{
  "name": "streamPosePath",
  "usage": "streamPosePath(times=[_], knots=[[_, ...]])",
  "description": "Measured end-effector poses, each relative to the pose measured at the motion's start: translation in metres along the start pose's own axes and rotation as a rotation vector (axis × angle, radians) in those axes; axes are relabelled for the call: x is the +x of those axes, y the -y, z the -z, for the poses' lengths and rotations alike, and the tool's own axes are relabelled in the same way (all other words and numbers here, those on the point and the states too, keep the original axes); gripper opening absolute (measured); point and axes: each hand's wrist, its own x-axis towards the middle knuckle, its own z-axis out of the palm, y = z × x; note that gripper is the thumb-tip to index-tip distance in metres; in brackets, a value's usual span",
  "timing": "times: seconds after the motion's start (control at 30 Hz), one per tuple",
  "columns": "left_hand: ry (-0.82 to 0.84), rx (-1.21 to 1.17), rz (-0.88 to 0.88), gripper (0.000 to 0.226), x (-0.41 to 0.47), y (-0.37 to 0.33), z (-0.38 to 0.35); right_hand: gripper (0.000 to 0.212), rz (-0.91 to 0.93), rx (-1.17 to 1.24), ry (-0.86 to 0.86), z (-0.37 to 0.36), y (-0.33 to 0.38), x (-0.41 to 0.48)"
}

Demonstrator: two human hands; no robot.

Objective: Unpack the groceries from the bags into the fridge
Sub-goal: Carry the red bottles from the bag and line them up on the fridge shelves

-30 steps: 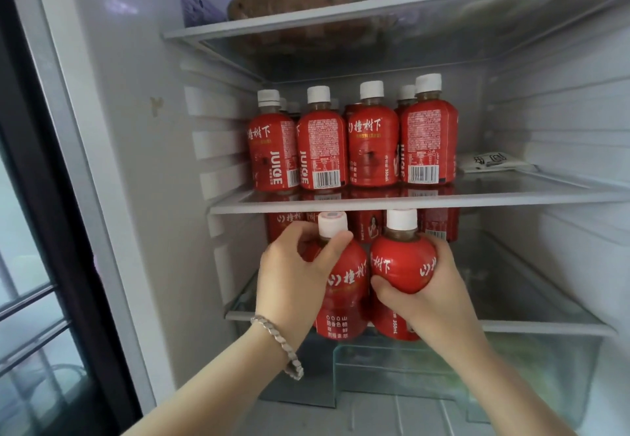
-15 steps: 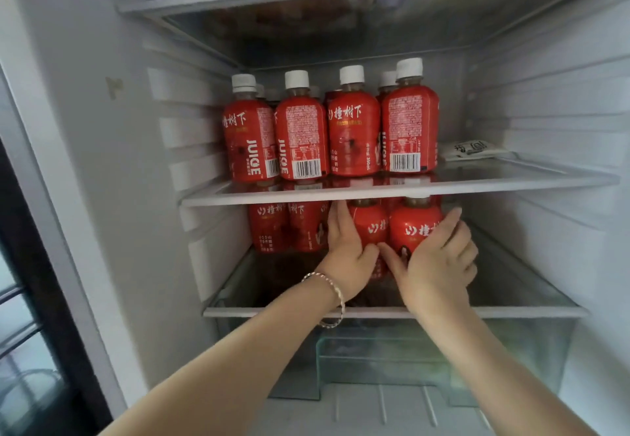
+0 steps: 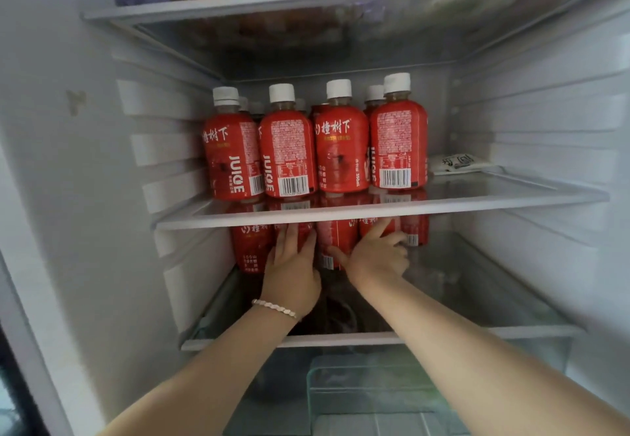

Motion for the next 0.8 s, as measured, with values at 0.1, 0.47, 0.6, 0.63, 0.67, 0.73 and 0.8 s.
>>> streamPosePath(times=[0.1,0.47,0.6,0.63,0.67,0.73,0.8], knots=[[-0.052,-0.109,0.052,0.045,0.000,0.004,0.002,0.127,0.015,-0.129,-0.033,-0.003,0.008,0.004],[-0.055,-0.206,0.095,0.028,-0.001,0.005,0.002,0.061,0.230,-0.175,0.157,-0.001,0.004,-0.020],[-0.062,-0.177,0.109,0.027,-0.001,0.005,0.003,0.049,0.204,-0.142,0.186,-0.008,0.001,-0.009],[-0.062,-0.169,0.111,0.027,-0.001,0.004,0.002,0.048,0.211,-0.128,0.165,-0.010,0.001,-0.008],[-0.061,-0.164,0.112,0.027,0.000,0.005,0.001,0.047,0.218,-0.121,0.149,-0.012,0.002,-0.007],[-0.072,-0.149,0.104,0.026,0.001,0.006,0.001,0.049,0.219,-0.117,0.157,-0.015,0.003,-0.007],[-0.082,-0.145,0.091,0.027,0.001,0.006,0.001,0.048,0.225,-0.105,0.194,-0.014,0.003,-0.007]])
